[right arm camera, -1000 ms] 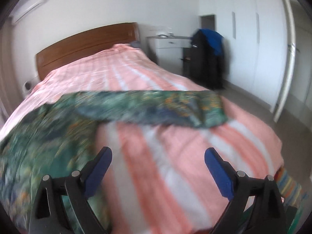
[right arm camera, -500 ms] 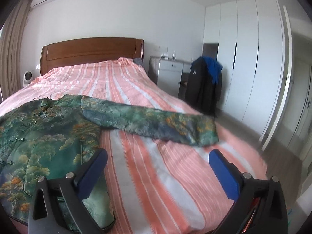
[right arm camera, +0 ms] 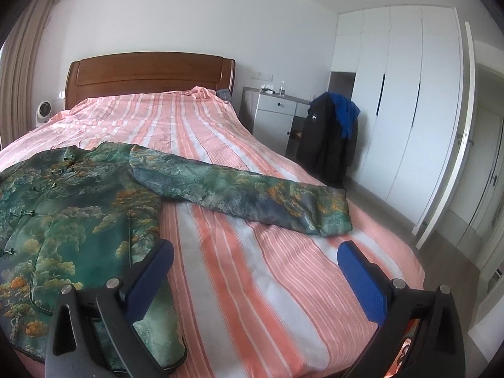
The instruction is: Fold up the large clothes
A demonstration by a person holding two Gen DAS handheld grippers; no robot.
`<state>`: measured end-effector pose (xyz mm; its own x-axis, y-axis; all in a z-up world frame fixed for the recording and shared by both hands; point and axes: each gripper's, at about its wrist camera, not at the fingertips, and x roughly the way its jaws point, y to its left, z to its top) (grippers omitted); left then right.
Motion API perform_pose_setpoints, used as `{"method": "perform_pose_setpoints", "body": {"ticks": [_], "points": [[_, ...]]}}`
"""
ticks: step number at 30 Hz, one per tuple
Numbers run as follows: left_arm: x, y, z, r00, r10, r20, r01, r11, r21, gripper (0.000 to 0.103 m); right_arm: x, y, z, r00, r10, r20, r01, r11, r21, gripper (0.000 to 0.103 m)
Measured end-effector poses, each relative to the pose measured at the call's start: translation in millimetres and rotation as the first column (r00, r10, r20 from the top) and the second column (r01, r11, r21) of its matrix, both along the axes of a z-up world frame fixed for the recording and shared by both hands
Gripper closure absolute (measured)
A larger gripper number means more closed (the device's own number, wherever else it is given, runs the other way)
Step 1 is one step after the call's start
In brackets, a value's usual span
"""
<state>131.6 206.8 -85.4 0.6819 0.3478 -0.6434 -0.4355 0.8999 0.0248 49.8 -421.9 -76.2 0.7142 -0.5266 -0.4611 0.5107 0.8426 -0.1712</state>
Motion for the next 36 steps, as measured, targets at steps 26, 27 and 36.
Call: {"method": "perform_pose_setpoints", "body": {"ticks": [26,27,36], "points": [[-3,9,-4,0.999,0.038,-0.015,-0.038,0.999,-0.039,0.000,-1,-7,-1,1.000,-0.014,-0.004,0.014,1.000,0.021,0.001],[-3,9,-4,0.999,0.038,-0.016,-0.038,0.998,-0.039,0.000,-1,-7,-1,1.000,-0.014,-0.004,0.014,1.000,0.021,0.001],[-1,10,-4,0.999,0.042,-0.018,-0.043,0.998,-0.040,0.000,-2,-9,-2,1.000,-0.017,-0.004,0.017,0.999,0.029,0.001]]}}
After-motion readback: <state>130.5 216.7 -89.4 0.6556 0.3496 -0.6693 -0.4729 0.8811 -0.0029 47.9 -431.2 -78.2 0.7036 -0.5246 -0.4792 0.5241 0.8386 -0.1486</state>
